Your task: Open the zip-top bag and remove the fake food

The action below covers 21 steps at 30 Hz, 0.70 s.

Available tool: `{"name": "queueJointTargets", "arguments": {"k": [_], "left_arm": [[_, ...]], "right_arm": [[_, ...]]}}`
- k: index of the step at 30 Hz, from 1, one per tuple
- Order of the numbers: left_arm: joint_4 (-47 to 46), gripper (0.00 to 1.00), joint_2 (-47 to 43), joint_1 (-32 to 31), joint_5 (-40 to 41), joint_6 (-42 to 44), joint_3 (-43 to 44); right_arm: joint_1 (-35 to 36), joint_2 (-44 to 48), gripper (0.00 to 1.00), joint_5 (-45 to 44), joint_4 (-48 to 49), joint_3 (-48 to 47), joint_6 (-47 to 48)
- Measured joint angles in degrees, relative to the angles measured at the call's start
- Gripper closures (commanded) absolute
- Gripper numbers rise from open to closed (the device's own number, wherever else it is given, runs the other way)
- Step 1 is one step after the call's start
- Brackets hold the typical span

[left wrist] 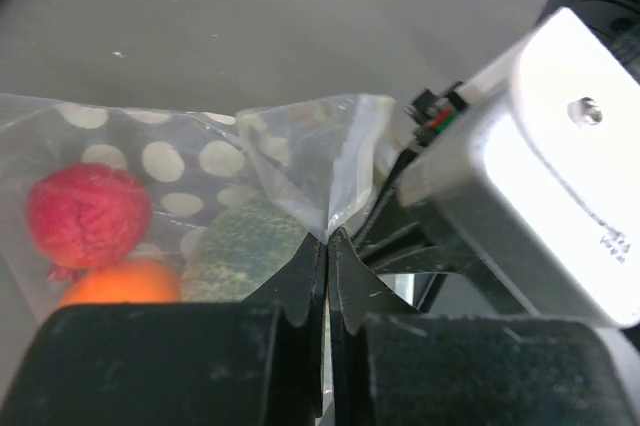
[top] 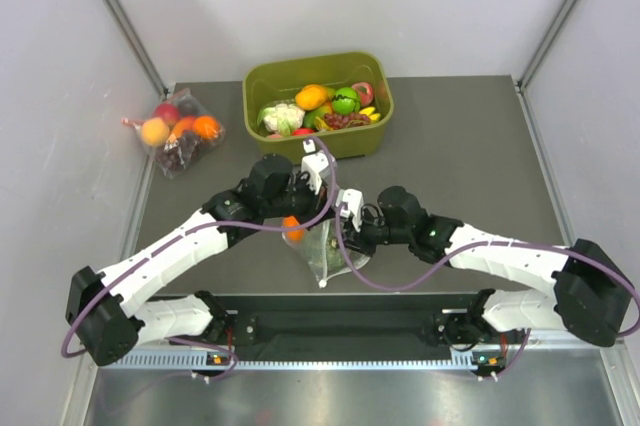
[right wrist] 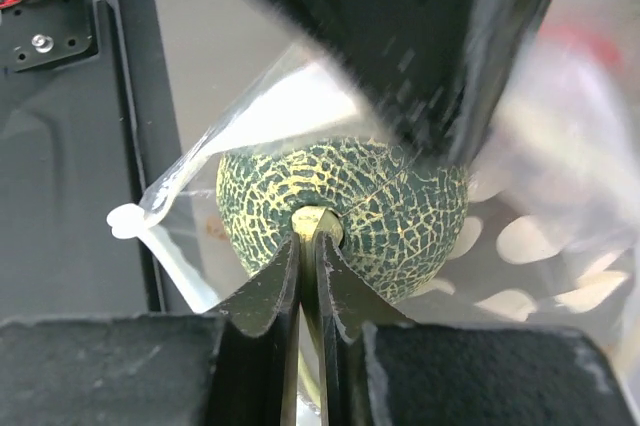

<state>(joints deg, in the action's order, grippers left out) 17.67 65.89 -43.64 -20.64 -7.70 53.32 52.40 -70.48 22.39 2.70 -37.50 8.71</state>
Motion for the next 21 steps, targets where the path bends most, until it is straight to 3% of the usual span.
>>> {"name": "queueJointTargets", "arguments": {"k": [21], "left_arm": [[-3.06, 1.0, 2.25, 0.0, 7.08, -1.2, -4.44]], "right_arm": [[1.97, 19.71, 1.0, -3.1, -2.89, 9.27, -7.8]]}}
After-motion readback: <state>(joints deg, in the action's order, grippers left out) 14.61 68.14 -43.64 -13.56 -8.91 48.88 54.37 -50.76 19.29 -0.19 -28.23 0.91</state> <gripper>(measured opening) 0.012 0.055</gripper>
